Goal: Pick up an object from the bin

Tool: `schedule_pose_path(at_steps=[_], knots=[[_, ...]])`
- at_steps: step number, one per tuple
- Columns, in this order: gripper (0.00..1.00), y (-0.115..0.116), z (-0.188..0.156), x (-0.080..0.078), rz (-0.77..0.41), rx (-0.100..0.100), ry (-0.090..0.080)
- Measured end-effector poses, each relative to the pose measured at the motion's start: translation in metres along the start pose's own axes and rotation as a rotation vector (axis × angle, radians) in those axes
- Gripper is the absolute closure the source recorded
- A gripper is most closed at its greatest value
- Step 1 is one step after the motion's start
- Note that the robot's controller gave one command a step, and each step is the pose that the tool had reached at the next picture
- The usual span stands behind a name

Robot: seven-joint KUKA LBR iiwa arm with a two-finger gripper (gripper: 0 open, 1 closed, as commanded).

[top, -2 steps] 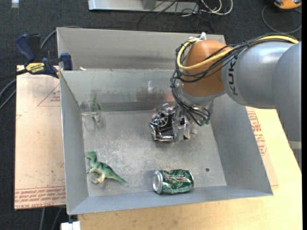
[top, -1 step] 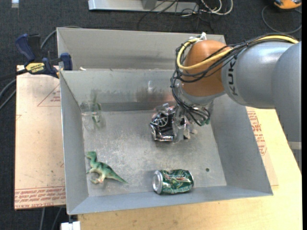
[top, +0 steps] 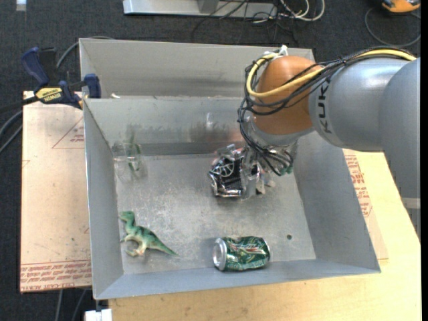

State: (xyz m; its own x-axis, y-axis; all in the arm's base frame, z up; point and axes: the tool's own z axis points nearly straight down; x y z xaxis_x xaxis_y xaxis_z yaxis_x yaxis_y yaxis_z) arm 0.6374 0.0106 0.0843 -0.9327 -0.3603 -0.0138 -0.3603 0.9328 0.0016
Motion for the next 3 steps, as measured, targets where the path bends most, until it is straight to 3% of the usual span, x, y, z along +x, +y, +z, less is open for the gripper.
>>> schedule_pose_path(at_steps=[1,2,3], knots=[[1.00,-0.040,-0.114,0.017,-0.135,0.000,-0.004],[1.00,-0.040,-0.114,0.017,-0.135,0.000,-0.004],[1.00,-0.036,-0.164,0.009,-0.143,0.001,-0.010]])
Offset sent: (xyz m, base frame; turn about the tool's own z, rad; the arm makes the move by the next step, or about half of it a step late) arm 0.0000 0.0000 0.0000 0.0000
